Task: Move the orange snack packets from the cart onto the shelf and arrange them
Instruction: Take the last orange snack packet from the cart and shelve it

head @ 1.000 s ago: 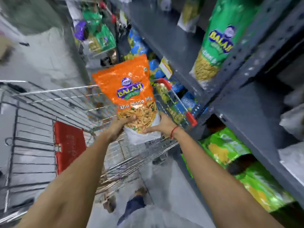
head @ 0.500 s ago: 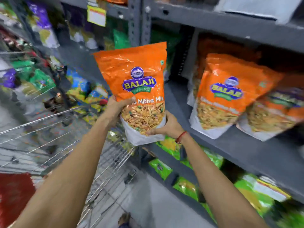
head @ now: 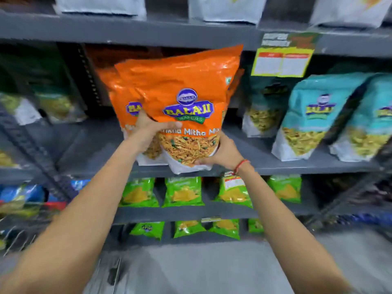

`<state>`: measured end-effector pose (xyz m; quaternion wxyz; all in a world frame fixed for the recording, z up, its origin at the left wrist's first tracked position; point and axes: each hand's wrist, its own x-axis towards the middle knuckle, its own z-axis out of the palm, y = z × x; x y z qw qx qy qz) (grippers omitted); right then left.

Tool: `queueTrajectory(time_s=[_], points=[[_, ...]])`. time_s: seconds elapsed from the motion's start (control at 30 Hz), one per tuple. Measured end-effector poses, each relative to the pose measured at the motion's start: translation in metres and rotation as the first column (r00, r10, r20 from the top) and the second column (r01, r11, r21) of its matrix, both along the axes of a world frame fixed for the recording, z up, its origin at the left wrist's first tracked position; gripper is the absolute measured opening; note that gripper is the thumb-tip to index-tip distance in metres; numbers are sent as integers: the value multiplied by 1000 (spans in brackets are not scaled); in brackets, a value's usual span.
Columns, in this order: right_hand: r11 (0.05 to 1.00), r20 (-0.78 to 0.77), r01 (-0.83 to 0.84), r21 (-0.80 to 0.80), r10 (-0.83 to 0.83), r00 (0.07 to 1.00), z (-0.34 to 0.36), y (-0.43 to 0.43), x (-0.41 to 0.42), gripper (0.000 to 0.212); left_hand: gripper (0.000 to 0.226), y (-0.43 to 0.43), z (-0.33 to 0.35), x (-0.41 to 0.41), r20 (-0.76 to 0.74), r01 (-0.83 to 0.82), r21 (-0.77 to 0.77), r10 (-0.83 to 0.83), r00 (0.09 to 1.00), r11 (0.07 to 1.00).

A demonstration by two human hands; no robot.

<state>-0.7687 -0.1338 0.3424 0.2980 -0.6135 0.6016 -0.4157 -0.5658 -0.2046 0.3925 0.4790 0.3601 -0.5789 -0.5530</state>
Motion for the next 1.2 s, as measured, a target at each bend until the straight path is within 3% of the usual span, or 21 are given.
queueTrajectory(time_s=[0.07, 0.17, 0.33, 0.43, 0.6, 0.7, 0.77, 0.87, 0.93, 1.0, 1.1, 1.2], points=[[998, 22, 57, 2, -57, 998, 0, 0, -28, 79, 70, -6, -2, -31, 16, 38, -2, -38, 999, 999], [995, -3, 89, 44, -89, 996, -8, -8, -65, 83, 85, -16, -12, -70, 29, 66, 11, -66, 997, 998], [978, -21, 165, 128, -164, 986, -35, -18, -101, 83, 50, -35, -42, -102, 135, 134, 97, -147, 980, 986], [965, -19, 219, 146, -219, 976, -47, -27, -112, 80, 53, -44, -64, -101, 188, 171, 123, -192, 963, 978], [961, -20, 198, 193, -198, 980, -54, -44, -119, 83, 57, -42, -85, -83, 272, 228, 176, -270, 924, 958], [958, 43, 212, 195, -225, 973, -61, -40, -121, 96, 58, -28, -93, -61, 349, 271, 175, -317, 882, 947], [942, 161, 300, 151, -323, 933, -69, -28, -115, 104, 56, -11, -95, -33, 328, 323, 164, -361, 873, 932], [845, 269, 530, 65, -526, 806, -75, -4, -87, 87, 63, 5, -100, 36, 200, 379, 205, -417, 887, 903], [731, 311, 682, -15, -645, 698, -78, 13, -57, 62, 65, -1, -102, 88, 141, 303, 224, -338, 930, 926], [665, 323, 739, -103, -681, 658, -82, 27, -25, 40, 64, -18, -104, 130, 102, 112, 221, -138, 985, 969], [729, 340, 676, -108, -612, 715, -87, 25, 35, 39, 26, -56, -107, 171, 70, -171, 201, 160, 985, 964], [858, 217, 486, -167, -449, 867, -88, 3, 113, 30, 19, -100, -108, 184, 82, -266, 168, 256, 963, 949]])
